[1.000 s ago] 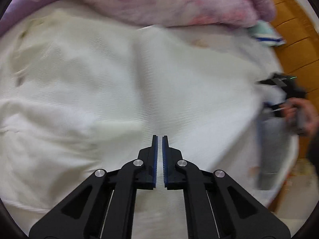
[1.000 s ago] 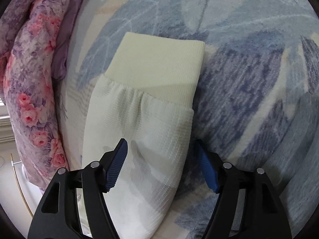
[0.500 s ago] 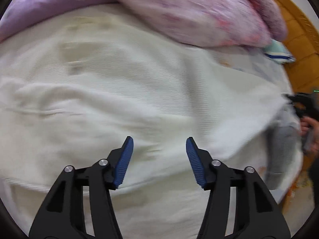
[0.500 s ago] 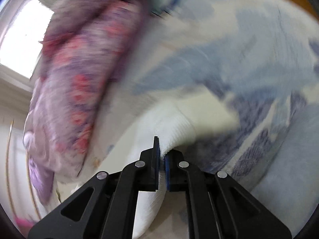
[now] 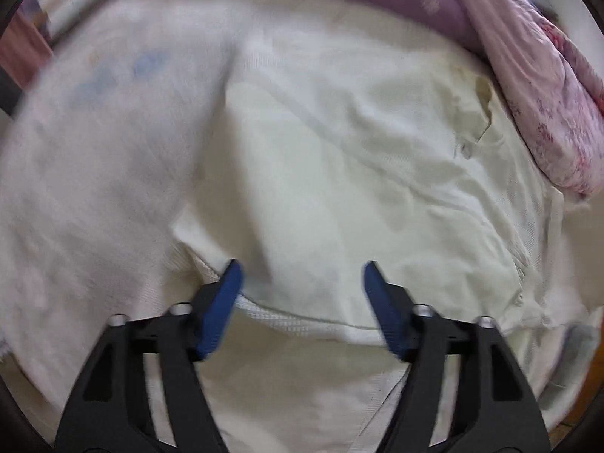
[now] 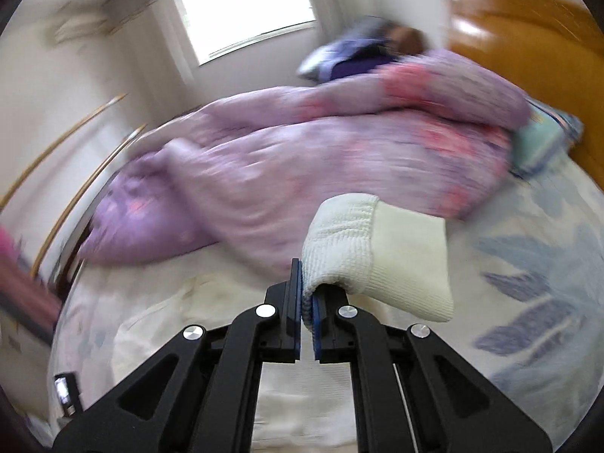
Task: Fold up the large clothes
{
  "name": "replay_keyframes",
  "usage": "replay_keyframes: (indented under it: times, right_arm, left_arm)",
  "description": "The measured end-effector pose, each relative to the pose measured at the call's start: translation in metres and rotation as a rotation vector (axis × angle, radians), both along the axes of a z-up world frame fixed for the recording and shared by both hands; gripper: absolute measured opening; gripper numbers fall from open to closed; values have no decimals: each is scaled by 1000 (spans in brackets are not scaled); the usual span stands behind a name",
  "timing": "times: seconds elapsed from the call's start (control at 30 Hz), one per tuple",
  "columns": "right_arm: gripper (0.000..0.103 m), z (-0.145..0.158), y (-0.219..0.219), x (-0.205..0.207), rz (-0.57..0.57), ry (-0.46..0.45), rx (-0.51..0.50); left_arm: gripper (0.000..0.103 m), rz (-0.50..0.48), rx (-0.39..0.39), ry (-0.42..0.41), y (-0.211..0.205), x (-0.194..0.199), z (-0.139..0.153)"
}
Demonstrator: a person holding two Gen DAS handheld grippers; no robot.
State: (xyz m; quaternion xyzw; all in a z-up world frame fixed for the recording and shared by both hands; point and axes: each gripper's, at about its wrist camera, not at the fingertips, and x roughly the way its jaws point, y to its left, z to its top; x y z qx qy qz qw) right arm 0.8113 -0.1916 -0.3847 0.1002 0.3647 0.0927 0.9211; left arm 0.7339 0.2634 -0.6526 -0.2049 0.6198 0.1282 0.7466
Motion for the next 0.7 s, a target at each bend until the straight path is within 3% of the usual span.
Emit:
replay_keyframes:
  times: [0.07,0.1,0.17,0.27,0.4,0.43,0.53,0.7]
  right_arm:
    - [4,-5,60,-4,75,7,-7]
    - [4,-8,87,-6,106,11,0]
    - [4,-19,156,-12,189,32,-18]
    - [4,-50,250,-26,295,98,-18]
    - [8,-108,349,-49,444,218,-52]
    - [9,-137,379,-57,505,298,-114]
    - [11,-194,408,-67,548,524,-155]
    - [20,-195,366,-62,475,622,66]
  left_arm:
    - [70,15,-112,92,15,-1,-26]
    - [70,34,-141,89,21,-3,-27]
    - [70,63,-208,-25,35,-11,-6]
    - [72,66,-197,-161,56,-29,33]
    - [72,124,-171,-201,99,-53,53]
    - [72,127,-149,-200,110,-54,56]
    - [72,140,-113,-212,127,-63,61]
    - [72,199,-161,-250,140,-68,66]
